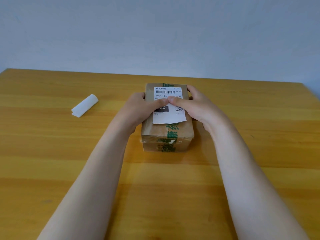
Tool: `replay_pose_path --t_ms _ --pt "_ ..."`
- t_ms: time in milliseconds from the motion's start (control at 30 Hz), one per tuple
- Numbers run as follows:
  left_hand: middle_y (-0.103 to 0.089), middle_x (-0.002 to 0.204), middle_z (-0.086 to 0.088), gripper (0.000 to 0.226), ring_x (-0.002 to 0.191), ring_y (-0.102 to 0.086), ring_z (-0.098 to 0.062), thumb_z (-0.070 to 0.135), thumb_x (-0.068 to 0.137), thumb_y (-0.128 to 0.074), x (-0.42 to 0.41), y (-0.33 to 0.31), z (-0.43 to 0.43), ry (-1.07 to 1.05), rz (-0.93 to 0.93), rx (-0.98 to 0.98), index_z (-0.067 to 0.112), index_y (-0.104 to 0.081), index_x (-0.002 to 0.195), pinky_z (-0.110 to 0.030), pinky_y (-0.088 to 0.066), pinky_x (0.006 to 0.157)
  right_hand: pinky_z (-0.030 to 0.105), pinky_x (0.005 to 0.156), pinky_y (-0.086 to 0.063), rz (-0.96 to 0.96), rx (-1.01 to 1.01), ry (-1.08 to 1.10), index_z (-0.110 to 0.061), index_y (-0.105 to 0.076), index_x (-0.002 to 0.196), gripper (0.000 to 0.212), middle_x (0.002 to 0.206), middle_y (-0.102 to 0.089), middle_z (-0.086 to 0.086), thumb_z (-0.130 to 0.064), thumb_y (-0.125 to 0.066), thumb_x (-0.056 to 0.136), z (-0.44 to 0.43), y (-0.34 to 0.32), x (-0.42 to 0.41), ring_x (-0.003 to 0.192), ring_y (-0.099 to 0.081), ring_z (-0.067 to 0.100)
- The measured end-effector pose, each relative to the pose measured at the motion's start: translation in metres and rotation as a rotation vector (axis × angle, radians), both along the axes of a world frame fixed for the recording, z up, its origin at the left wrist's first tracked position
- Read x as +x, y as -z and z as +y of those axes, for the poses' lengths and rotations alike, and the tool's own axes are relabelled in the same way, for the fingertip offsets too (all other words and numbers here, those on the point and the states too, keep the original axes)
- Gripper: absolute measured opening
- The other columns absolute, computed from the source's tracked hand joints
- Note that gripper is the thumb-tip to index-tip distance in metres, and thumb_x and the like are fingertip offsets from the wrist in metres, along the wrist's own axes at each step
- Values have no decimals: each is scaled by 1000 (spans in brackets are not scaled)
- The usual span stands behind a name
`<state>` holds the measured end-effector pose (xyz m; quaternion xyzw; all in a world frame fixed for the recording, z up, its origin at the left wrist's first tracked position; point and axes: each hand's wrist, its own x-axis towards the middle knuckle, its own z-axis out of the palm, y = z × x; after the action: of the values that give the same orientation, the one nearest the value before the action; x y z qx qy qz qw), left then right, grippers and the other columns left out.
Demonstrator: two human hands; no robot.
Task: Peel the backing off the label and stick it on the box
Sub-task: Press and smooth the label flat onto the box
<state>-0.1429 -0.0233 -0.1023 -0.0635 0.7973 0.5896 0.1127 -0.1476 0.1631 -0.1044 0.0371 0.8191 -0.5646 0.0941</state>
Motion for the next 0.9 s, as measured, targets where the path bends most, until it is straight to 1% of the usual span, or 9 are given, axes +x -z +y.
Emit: replay_pose_path --t_ms 167,200,300,333,533,633,733,800,900 --pt "-81 101 10 29 88 -78 -6 32 84 -84 -1 -1 -12 144 -37 13 30 -72 110 -30 -62 80 34 89 -60 -30 1 -95 -39 -64 136 59 117 -78 -11 -37 -90 84 11 -1 -1 109 -73 13" --pt "-81 104 9 33 92 -78 -7 30 84 -85 0 -1 -14 172 -48 22 29 -71 113 -31 -62 85 34 94 -58 -42 12 -113 -39 -62 140 68 121 -77 -11 -40 -93 79 12 -1 -1 114 -72 14" --pt "-80 114 8 51 103 -76 -11 27 80 -88 -1 -1 -18 238 -74 32 24 -68 128 -36 -59 94 44 115 -48 -90 43 -162 -42 -44 159 128 142 -70 -11 -65 -101 47 16 2 -4 133 -62 17" --pt "-79 115 7 54 105 -76 -13 25 80 -88 -1 -2 -19 252 -76 32 23 -67 131 -36 -59 95 46 118 -45 -103 31 -190 -44 -42 159 134 144 -69 -11 -66 -102 41 18 4 -5 136 -60 17" --pt "-79 117 5 65 106 -76 -13 22 69 -87 1 -5 -26 346 -88 106 21 -66 131 -31 -61 89 44 123 -41 -122 -106 -362 -41 -46 155 115 138 -74 -9 -30 -98 53 34 6 -6 141 -56 14" --pt "-78 121 4 75 109 -75 -14 24 64 -88 1 -4 -27 356 -101 117 20 -64 135 -34 -59 94 44 123 -42 -143 -173 -390 -39 -40 161 121 142 -72 -4 -24 -97 54 38 8 -7 144 -54 17" --pt "-79 117 3 78 106 -76 -15 24 60 -90 0 -5 -27 319 -123 117 19 -64 134 -37 -60 97 42 119 -46 -137 -148 -356 -40 -47 156 116 138 -74 -4 -25 -98 52 37 6 -8 138 -60 17" --pt "-81 113 3 79 101 -78 -15 25 56 -94 0 -8 -25 260 -125 80 18 -67 130 -38 -61 95 40 113 -52 -125 -98 -296 -38 -56 150 105 131 -78 -5 -23 -100 56 34 4 -8 130 -68 18" --pt "-80 106 4 60 92 -78 -13 22 64 -97 1 -12 -20 170 -72 -19 20 -70 118 -32 -64 81 38 93 -61 -53 15 -188 -35 -66 140 70 124 -79 -8 -24 -95 77 23 -3 -5 115 -75 19"
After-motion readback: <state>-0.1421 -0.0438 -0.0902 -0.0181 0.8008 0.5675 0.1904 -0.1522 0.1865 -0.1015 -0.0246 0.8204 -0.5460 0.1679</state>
